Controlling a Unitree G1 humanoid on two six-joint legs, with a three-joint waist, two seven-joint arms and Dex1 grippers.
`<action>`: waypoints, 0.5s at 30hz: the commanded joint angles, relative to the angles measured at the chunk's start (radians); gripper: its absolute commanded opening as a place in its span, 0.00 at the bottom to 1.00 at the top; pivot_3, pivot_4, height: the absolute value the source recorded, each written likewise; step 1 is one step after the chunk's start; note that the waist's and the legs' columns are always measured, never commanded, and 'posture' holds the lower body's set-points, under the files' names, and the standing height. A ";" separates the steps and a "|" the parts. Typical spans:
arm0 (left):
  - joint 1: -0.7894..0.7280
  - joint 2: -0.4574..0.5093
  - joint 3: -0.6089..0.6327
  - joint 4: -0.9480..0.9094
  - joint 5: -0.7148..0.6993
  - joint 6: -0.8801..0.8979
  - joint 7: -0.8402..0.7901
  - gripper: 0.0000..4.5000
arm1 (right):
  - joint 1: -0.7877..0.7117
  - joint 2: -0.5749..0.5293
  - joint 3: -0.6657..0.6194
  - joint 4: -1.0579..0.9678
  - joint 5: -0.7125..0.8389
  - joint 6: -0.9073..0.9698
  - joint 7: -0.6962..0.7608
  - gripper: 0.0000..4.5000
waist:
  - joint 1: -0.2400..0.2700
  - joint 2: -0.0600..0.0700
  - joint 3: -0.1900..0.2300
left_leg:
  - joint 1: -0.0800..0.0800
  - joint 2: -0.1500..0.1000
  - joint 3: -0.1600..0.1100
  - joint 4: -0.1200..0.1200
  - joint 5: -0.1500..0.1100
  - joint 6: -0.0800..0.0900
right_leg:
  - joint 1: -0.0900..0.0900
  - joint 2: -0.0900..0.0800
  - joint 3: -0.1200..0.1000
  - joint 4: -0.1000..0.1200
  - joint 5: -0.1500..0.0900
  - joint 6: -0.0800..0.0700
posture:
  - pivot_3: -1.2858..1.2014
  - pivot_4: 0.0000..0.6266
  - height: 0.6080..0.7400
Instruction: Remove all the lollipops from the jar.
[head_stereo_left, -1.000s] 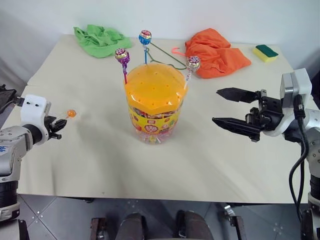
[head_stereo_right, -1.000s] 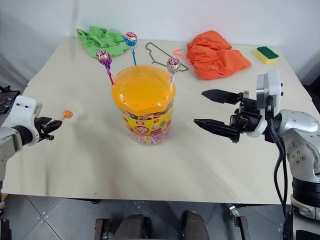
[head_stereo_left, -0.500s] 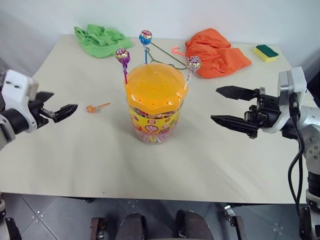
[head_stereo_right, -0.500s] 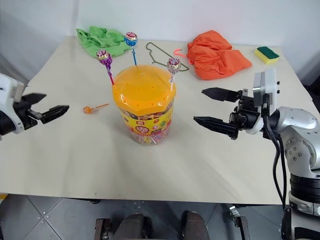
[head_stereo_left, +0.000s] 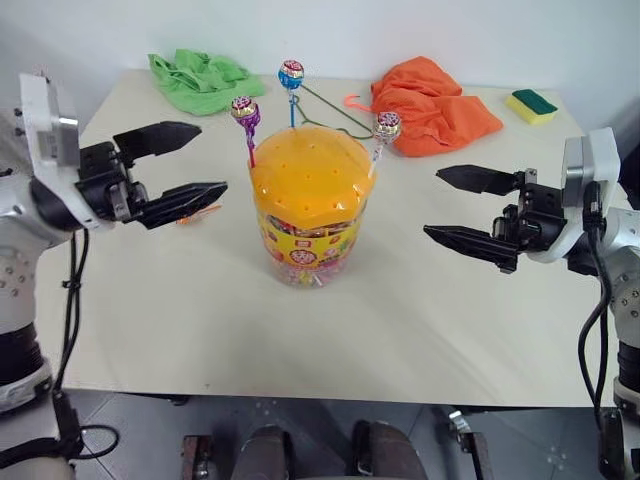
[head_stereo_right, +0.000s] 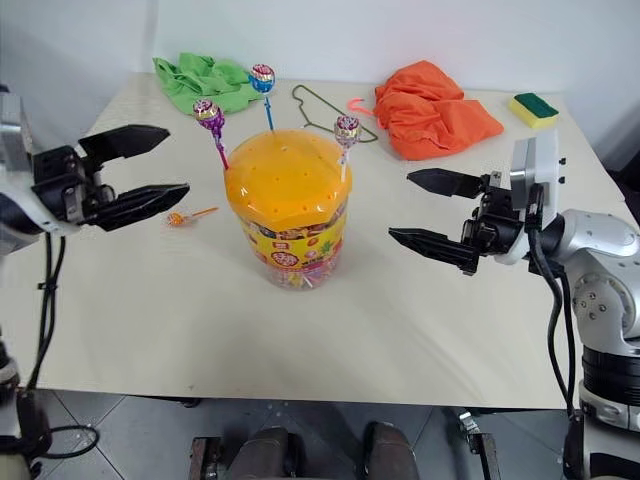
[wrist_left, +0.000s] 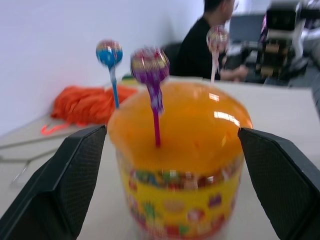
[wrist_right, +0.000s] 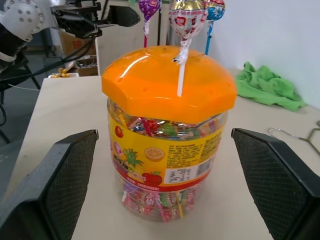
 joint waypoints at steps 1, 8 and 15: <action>-0.082 -0.033 -0.076 0.095 0.051 -0.090 -0.050 0.99 | 0.026 -0.016 -0.058 -0.062 0.016 -0.010 -0.031 1.00 | 0.000 0.000 0.000 | 0.000 0.000 0.000 0.000 0.000 0.000 | 0.000 0.000 0.000 0.000 0.000 0.000 | 0.52 0.24 1.00; -0.175 -0.092 -0.146 0.224 0.083 -0.193 -0.159 0.78 | 0.085 -0.018 -0.098 -0.120 0.032 -0.002 -0.085 1.00 | -0.001 0.000 0.000 | 0.000 0.000 0.000 0.000 0.000 0.000 | 0.000 0.000 -0.001 0.000 0.000 0.000 | 0.52 0.24 1.00; -0.218 -0.095 -0.155 0.250 0.094 -0.200 -0.169 0.31 | 0.124 -0.021 -0.117 -0.150 0.044 -0.003 -0.111 1.00 | -0.002 0.000 0.000 | 0.000 0.000 0.000 0.000 0.000 0.000 | 0.000 0.000 0.000 0.000 0.000 0.000 | 0.52 0.24 1.00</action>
